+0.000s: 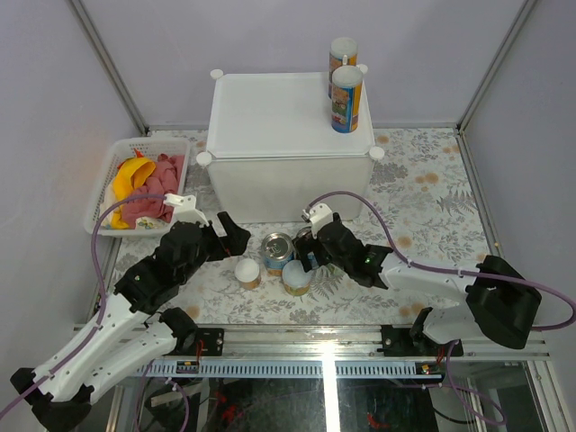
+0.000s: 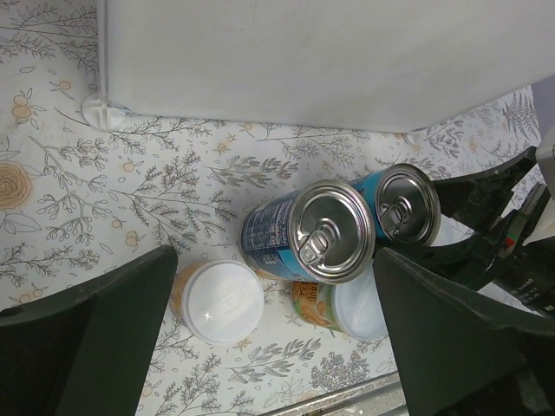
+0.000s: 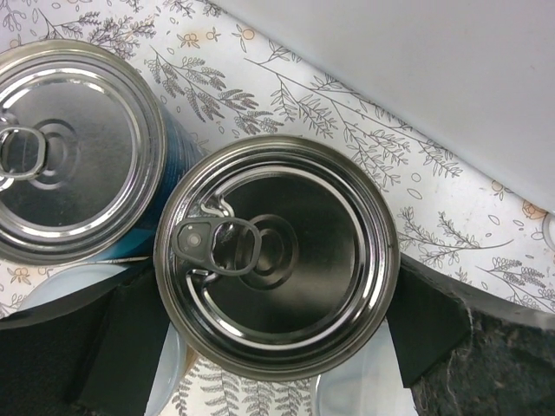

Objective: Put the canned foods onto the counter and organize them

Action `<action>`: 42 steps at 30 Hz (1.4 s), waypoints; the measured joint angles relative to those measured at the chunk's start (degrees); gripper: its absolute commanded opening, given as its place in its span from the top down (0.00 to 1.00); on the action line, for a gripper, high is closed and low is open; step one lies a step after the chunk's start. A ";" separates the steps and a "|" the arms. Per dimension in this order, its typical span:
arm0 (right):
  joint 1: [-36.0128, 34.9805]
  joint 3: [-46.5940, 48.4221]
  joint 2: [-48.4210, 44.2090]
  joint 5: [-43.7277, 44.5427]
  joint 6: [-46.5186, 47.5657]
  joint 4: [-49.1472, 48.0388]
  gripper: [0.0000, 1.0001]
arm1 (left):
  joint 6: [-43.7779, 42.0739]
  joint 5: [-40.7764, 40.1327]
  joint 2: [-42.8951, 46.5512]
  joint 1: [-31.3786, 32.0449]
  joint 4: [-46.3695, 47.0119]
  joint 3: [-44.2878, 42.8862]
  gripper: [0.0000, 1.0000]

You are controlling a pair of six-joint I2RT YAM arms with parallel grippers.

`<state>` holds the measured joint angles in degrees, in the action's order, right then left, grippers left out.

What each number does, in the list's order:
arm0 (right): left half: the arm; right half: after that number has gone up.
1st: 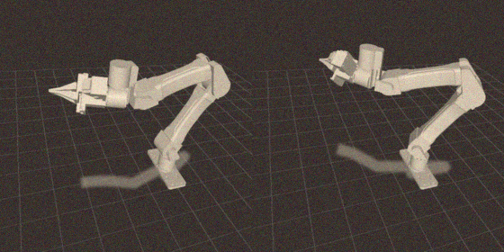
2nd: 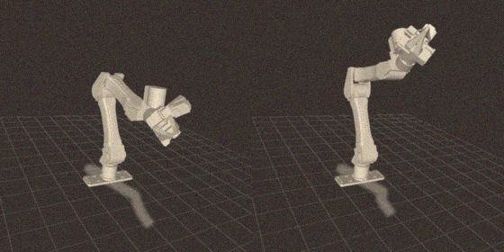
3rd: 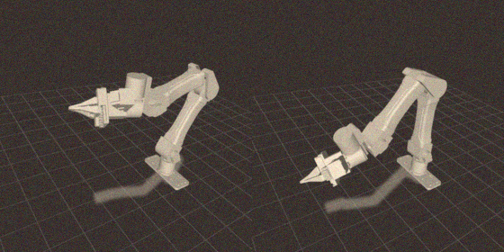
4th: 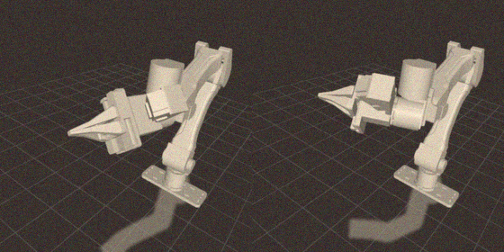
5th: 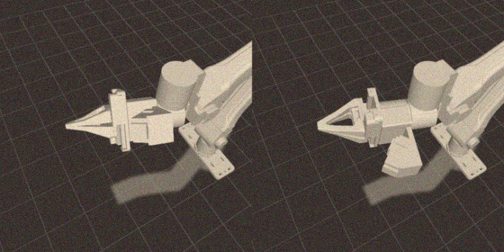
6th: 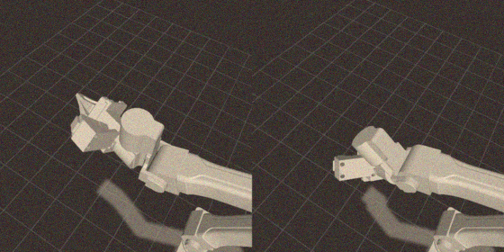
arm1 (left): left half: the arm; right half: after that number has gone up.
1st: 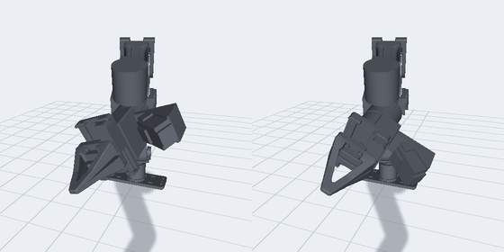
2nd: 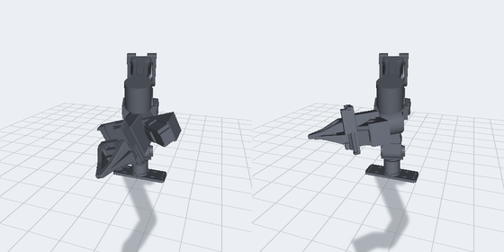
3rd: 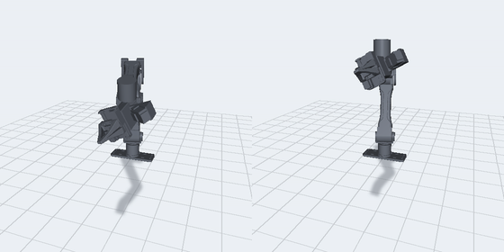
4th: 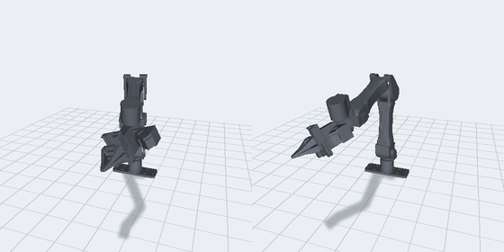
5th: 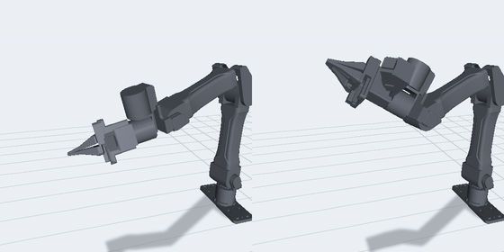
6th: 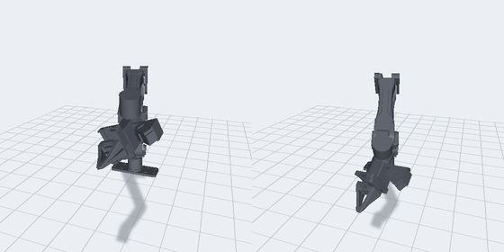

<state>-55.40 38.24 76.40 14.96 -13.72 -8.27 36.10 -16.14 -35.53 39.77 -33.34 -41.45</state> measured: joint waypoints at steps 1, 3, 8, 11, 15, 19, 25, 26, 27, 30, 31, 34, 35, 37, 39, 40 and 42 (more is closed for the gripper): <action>0.00 -0.26 0.35 0.13 0.31 -1.05 0.07 | -0.13 0.00 -0.13 0.00 0.09 -0.09 0.04; -0.02 -1.09 0.70 0.39 0.85 -3.34 0.12 | -0.39 0.00 -0.28 0.00 0.00 -0.11 0.04; -0.04 -3.82 0.48 0.57 2.23 -8.94 0.27 | -1.03 -0.07 -0.52 0.00 0.00 -0.11 0.04; -0.07 -4.35 0.26 0.42 2.99 -9.88 0.38 | -1.25 -0.24 -0.66 0.00 0.02 -0.11 0.04; -0.07 -4.79 -0.42 0.39 4.28 -10.03 0.69 | -1.44 -0.37 -0.74 0.00 0.11 -0.11 0.04; -0.07 -5.49 -1.84 0.37 5.77 -9.29 0.97 | -1.44 -0.37 -0.59 0.00 0.26 -0.11 0.04; -0.07 -5.51 -4.02 0.31 7.76 -5.95 1.00 | -1.42 -0.39 0.31 0.00 0.48 -0.02 0.04; -0.07 -5.51 -4.44 0.28 8.13 -5.20 1.00 | -1.42 -0.39 0.55 0.00 0.63 0.09 0.04; -0.07 -5.46 -4.81 0.22 8.44 -4.50 1.00 | -1.42 -0.39 0.68 0.00 0.74 0.15 0.04; -0.07 -4.50 -5.42 0.09 9.42 -1.73 1.00 | -1.42 -0.39 1.16 0.00 1.03 0.31 0.04; -0.07 -4.02 -5.44 0.07 9.64 -0.94 1.00 | -1.42 -0.39 1.31 0.00 1.25 0.33 0.04; -0.07 -1.95 -5.57 -0.09 10.10 1.92 1.00 | -1.42 -0.39 1.40 0.00 1.88 0.35 0.04; -0.07 -1.31 -5.73 -0.09 10.14 2.67 1.00 | -1.42 -0.39 1.38 0.00 2.01 0.35 0.04; -0.07 0.42 -6.19 -0.09 10.21 4.61 1.00 | -1.42 -0.39 1.38 0.00 2.36 0.37 0.04; -0.07 2.12 -6.54 -0.11 10.25 5.95 1.00 | -1.42 -0.39 1.38 0.00 2.99 0.46 0.04; -0.07 2.84 -6.78 -0.11 10.25 6.36 1.00 | -1.42 -0.39 1.38 0.00 3.15 0.46 0.04; -0.07 4.00 -7.34 -0.13 10.25 6.71 1.00 | -1.42 -0.39 1.38 0.00 3.50 0.46 0.04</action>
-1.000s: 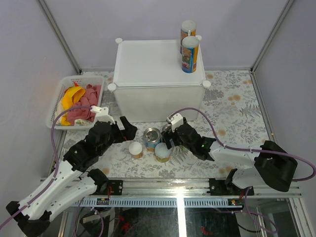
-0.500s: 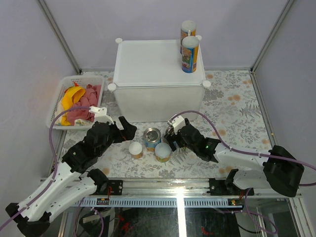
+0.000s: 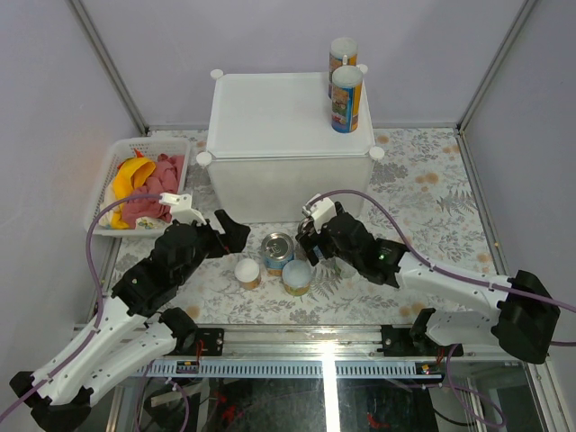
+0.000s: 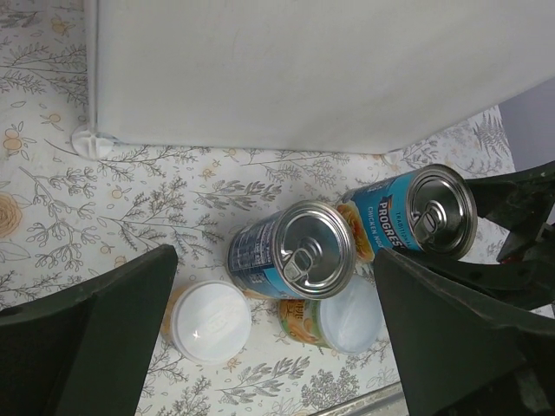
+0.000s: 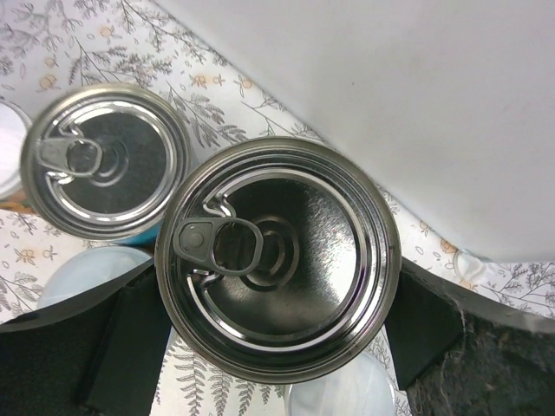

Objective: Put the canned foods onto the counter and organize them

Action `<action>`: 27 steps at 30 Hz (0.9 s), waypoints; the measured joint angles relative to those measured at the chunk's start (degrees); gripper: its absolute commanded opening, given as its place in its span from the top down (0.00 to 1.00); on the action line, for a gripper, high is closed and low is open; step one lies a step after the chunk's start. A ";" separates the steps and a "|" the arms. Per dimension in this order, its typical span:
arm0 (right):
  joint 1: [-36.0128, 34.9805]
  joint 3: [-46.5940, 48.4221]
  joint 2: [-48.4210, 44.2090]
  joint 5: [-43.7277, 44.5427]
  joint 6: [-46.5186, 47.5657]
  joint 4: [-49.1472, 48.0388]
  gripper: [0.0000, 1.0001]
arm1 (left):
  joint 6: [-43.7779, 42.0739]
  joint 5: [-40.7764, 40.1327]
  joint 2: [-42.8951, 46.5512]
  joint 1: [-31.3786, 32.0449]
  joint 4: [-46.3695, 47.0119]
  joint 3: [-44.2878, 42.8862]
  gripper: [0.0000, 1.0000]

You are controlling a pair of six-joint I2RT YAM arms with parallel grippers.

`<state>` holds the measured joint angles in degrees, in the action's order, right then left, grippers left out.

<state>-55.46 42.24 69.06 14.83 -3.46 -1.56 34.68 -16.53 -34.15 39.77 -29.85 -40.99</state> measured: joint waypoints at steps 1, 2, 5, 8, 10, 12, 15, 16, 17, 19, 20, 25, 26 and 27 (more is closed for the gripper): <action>0.00 0.63 -0.24 -0.02 0.00 0.35 1.00 | 0.00 0.00 0.00 0.00 0.28 0.00 0.04; 0.00 1.33 -0.42 -0.09 0.00 0.98 1.00 | 0.00 0.00 0.00 0.00 0.59 0.00 0.04; 0.00 3.87 -0.81 -0.66 0.00 3.76 1.00 | 0.00 0.00 -0.04 0.00 0.96 0.00 0.04; 0.00 7.56 -0.94 -1.05 0.02 7.50 1.00 | -0.04 -0.02 -0.26 0.00 1.25 0.00 0.04; 0.02 10.99 -0.94 -1.38 0.09 10.27 1.00 | -0.09 -0.07 -0.48 0.00 1.53 0.00 0.04; 0.00 14.99 -0.90 -2.01 0.33 12.98 1.00 | -0.33 -0.26 -0.70 0.00 1.88 -0.04 0.05; -0.02 22.43 -0.20 -2.58 0.76 16.52 1.00 | -0.85 -0.44 -1.25 0.00 2.10 -0.52 0.05; -0.04 24.52 0.22 -2.60 0.96 17.14 1.00 | -0.98 -0.46 -1.42 0.00 2.27 -0.66 0.05; -0.04 27.36 0.85 -2.73 1.22 18.14 1.00 | -1.14 -0.46 -1.66 0.00 2.36 -0.90 0.05; -0.04 32.70 2.36 -3.15 1.64 19.78 1.00 | -1.53 -0.46 -2.34 0.00 2.62 -1.73 0.05; -0.04 35.41 3.21 -3.56 1.84 20.33 1.00 | -1.68 -0.48 -2.58 0.00 2.75 -2.10 0.06; -0.04 45.66 7.19 -4.74 2.51 22.91 1.00 | -2.71 -0.48 -3.93 0.00 3.63 -4.33 0.07; -0.04 47.60 8.15 -5.01 2.62 23.65 1.00 | -2.91 -0.48 -4.11 0.00 3.80 -4.66 0.07; -0.04 49.51 9.18 -5.27 2.69 24.28 1.00 | -3.15 -0.48 -4.28 0.00 3.87 -5.01 0.07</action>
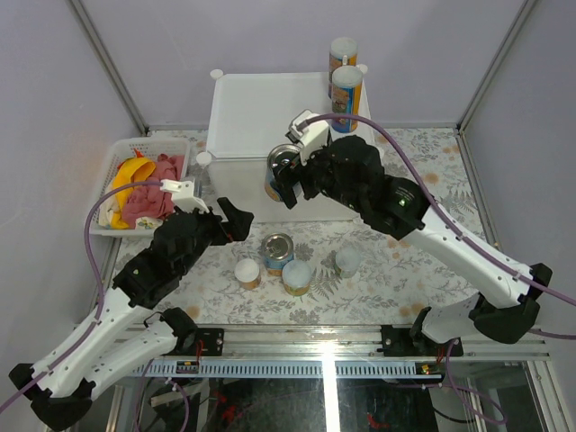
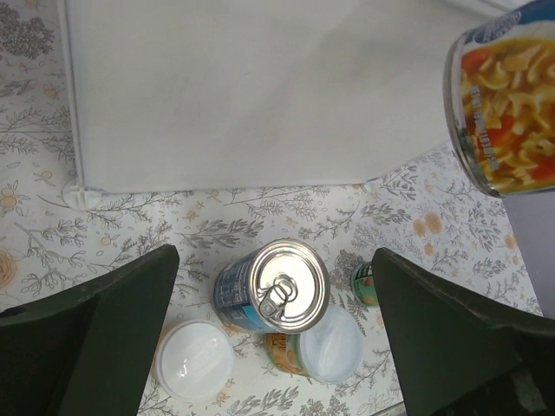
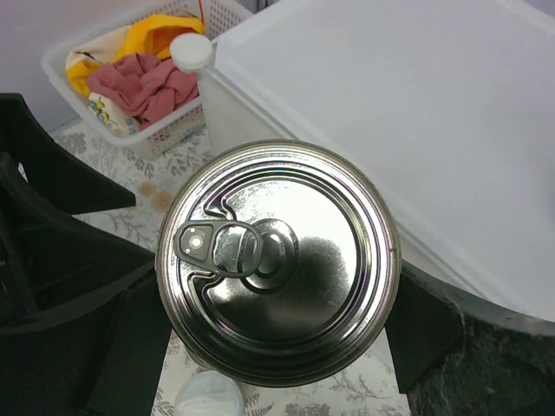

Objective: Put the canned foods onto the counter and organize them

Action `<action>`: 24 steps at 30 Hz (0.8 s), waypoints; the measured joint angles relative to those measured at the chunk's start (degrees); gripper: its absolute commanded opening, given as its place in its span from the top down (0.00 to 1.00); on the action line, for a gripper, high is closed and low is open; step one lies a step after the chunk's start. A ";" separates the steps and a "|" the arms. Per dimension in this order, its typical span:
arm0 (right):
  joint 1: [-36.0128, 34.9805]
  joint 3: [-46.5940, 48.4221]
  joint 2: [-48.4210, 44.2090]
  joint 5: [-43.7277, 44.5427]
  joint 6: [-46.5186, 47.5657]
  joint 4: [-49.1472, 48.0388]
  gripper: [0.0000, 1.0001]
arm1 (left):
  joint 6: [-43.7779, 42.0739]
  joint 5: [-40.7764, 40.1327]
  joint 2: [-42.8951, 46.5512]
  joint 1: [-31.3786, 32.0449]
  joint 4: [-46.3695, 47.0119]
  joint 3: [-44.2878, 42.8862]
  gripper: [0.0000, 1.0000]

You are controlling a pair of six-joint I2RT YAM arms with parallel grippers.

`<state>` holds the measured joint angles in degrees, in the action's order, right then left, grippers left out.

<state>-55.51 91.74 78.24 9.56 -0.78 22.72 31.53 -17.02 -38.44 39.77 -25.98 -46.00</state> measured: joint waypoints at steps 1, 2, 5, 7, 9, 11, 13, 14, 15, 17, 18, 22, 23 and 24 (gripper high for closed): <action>0.00 1.75 1.05 -0.20 0.11 0.55 1.00 | -0.24 0.00 -0.17 0.00 0.31 -0.28 0.08; 0.00 3.28 2.01 -0.28 0.15 1.09 1.00 | -0.48 0.00 -0.35 0.00 0.46 -0.59 0.08; 0.00 8.15 5.22 -0.26 0.44 2.89 1.00 | -1.20 -0.02 -0.85 0.00 0.90 -1.31 0.09; 0.00 11.26 7.30 -0.26 0.81 4.04 1.00 | -1.77 -0.02 -1.27 0.00 1.07 -1.84 0.10; 0.00 15.39 9.86 -0.17 1.25 5.84 1.00 | -2.32 -0.04 -1.92 0.00 1.40 -2.58 0.11; 0.00 19.87 12.48 -0.11 1.79 7.61 1.00 | -2.95 -0.13 -2.67 0.00 1.90 -3.50 0.13; 0.00 25.16 15.47 0.15 2.45 9.33 1.00 | -3.48 -0.33 -3.19 0.00 2.40 -4.39 0.17; 0.00 27.67 16.87 0.33 2.78 9.94 1.00 | -3.89 -0.52 -3.39 0.00 2.49 -4.83 0.18; 0.02 29.99 18.18 0.55 3.10 10.36 1.00 | -4.28 -0.83 -3.52 0.00 2.89 -5.11 0.18; 0.26 33.07 20.00 0.85 3.52 10.71 1.00 | -5.03 -1.49 -3.82 0.00 3.54 -5.84 0.19; 0.44 34.10 20.59 0.87 3.63 10.88 1.00 | -5.49 -1.77 -3.93 0.00 4.00 -6.08 0.18; 2.25 36.81 22.80 0.57 3.37 11.85 1.00 | -7.34 -2.93 -4.61 0.00 5.81 -7.39 0.17; 3.08 37.18 23.28 0.31 3.13 12.15 1.00 | -7.98 -3.13 -4.96 0.00 6.38 -7.89 0.17; 4.00 37.51 23.85 0.17 2.82 12.41 1.00 | -8.57 -3.37 -5.35 0.00 6.99 -8.37 0.16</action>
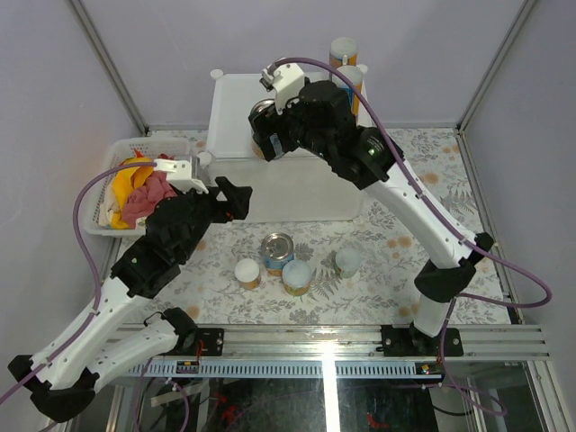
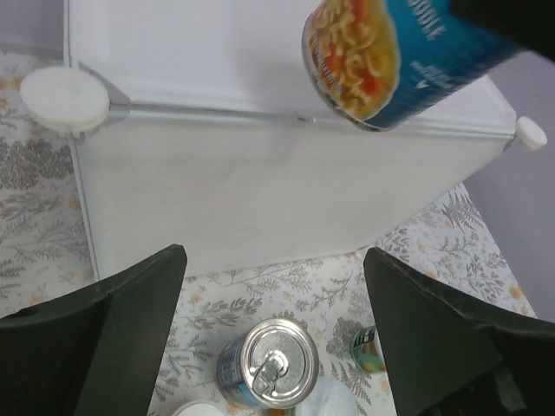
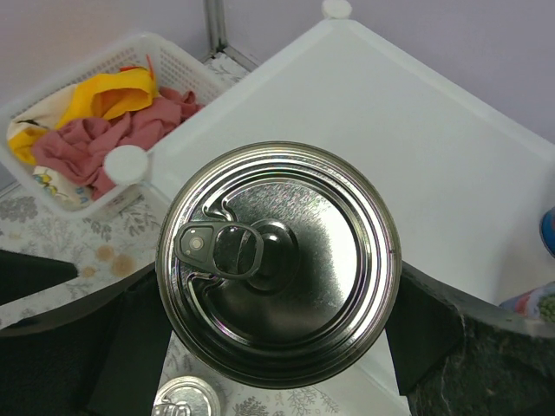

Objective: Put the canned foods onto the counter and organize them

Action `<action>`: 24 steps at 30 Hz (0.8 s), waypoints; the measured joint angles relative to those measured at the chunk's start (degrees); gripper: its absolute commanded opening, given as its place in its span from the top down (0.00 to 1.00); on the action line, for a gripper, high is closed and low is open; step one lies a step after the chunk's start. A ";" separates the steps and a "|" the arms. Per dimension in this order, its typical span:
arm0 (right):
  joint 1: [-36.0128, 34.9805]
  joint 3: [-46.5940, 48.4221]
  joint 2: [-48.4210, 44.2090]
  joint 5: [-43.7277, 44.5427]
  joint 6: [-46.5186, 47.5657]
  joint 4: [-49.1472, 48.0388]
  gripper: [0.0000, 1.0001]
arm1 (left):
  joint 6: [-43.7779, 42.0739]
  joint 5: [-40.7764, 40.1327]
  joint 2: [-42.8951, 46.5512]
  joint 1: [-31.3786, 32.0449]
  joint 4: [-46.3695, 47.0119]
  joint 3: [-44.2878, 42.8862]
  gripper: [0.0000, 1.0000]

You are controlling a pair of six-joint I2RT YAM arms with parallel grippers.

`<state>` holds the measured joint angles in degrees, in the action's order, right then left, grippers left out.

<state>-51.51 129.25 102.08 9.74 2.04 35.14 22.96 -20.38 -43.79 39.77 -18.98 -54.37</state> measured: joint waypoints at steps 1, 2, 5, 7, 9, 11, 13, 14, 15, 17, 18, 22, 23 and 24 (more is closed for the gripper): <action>0.94 0.52 0.70 -0.04 -0.24 0.37 1.00 | -0.79 -0.22 -0.26 0.00 0.72 -0.55 0.16; 1.68 1.11 1.31 -0.15 -0.52 0.74 1.00 | -1.11 -0.26 -0.74 0.00 1.14 -0.76 0.15; 4.35 4.68 4.46 -0.42 -1.60 2.97 1.00 | -2.86 -0.46 -2.21 0.00 2.99 -1.77 0.14; 5.53 6.23 6.08 -0.46 -2.21 3.52 1.00 | -4.02 -0.44 -3.34 0.00 4.24 -2.43 0.13; 6.67 7.78 7.54 -0.74 -3.10 4.33 1.00 | -5.40 -0.42 -4.81 0.00 5.77 -3.21 0.12; 7.39 9.81 8.92 -0.94 -3.98 5.86 1.00 | -6.69 -0.37 -6.21 0.00 7.56 -3.72 0.11; 7.78 11.65 10.08 -1.11 -4.72 6.93 1.00 | -7.89 -0.13 -7.41 0.00 9.77 -3.80 0.10; 7.91 12.17 10.36 -1.27 -4.94 7.10 1.00 | -8.52 0.04 -8.02 0.00 10.78 -3.80 0.09; 8.02 12.46 10.54 -1.46 -5.29 7.17 1.00 | -8.98 0.11 -8.52 0.00 11.50 -3.82 0.08; 8.15 12.59 10.56 -1.70 -5.79 7.63 1.00 | -10.12 0.72 -9.81 0.00 13.33 -3.89 0.07; 8.20 12.72 10.56 -1.73 -6.08 8.09 1.00 | -10.73 1.11 -10.58 0.00 14.38 -3.89 0.07; 8.46 13.31 10.58 -1.68 -6.69 9.27 0.88 | -12.41 2.60 -13.05 0.00 17.73 -3.91 0.05; 8.52 13.31 10.58 -1.66 -6.78 9.42 0.84 | -12.61 2.91 -13.60 0.00 18.29 -3.91 0.04; 8.59 13.33 10.58 -1.64 -6.84 9.55 0.80 | -12.90 3.50 -14.23 0.00 19.17 -3.91 0.04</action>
<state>-42.92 142.58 112.66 8.10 -4.80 44.69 10.07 -16.88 -58.02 39.77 0.19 -58.28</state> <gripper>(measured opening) 0.920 0.950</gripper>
